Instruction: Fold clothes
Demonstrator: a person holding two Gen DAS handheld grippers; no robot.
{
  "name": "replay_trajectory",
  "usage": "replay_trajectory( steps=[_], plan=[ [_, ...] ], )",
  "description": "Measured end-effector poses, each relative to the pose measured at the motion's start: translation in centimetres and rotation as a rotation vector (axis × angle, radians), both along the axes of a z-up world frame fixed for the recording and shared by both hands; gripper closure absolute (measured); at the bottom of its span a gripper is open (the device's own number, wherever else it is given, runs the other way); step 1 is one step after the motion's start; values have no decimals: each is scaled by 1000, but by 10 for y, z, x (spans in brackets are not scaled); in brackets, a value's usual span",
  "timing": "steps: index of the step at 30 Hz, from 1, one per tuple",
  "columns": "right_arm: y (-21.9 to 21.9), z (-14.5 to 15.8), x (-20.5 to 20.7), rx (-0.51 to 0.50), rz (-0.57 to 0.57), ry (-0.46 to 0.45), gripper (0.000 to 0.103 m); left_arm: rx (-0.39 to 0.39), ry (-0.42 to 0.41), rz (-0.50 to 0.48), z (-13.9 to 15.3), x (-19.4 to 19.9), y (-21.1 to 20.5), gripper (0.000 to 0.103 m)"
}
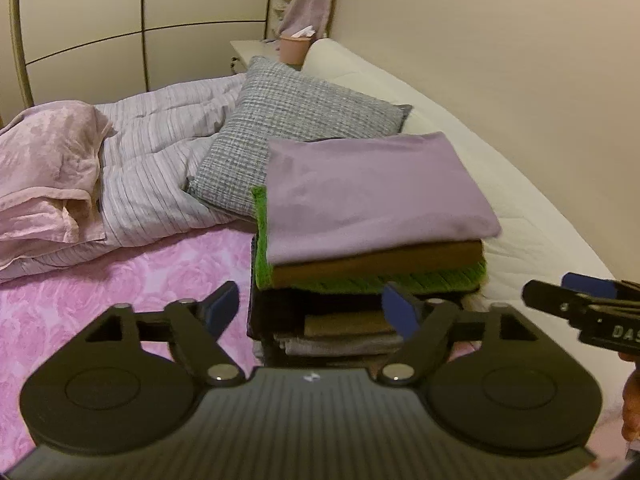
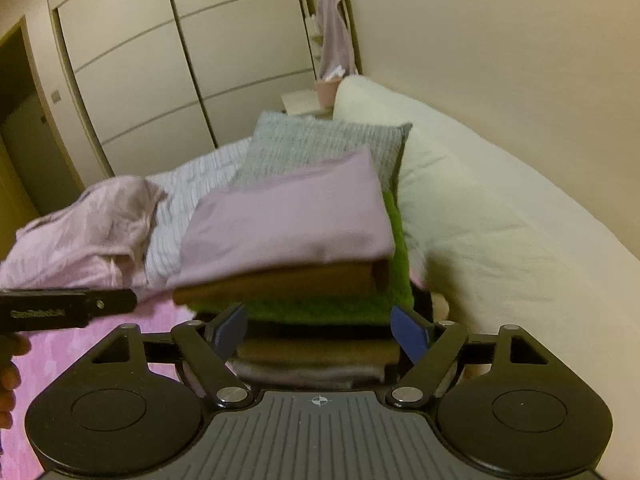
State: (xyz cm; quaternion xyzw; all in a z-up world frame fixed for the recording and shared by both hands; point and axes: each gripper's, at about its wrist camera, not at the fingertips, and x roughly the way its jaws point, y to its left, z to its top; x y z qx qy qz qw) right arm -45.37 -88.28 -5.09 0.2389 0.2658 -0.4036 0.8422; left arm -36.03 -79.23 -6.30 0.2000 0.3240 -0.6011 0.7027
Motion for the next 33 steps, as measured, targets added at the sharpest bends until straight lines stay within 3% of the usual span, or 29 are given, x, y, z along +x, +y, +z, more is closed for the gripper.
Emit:
replay_trajectory(
  steps=[5,12,16,21,25,28,33],
  plan=[
    [42,4,-11,-21,19,42,27,-28,-24,-29,8,-8,39,17],
    [93,10,-20,3,-14,20,27,-39,-39,-47,11,-12,91,12],
    [126,17,-27,11,-60,-1,27,-59,-59,-54,16,-14,125,1],
    [169,21,-35,5,-89,9,27,-93,-89,-46,24,-17,172,1],
    [204,26,-42,12,-83,-15,27,-84,-35,-43,25,-13,206,2],
    [233,30,-43,-2,-77,15,27,-72,-28,-52,25,-14,233,2],
    [271,33,-50,2,-66,18,27,-52,-79,-59,29,-22,273,2]
  ],
)
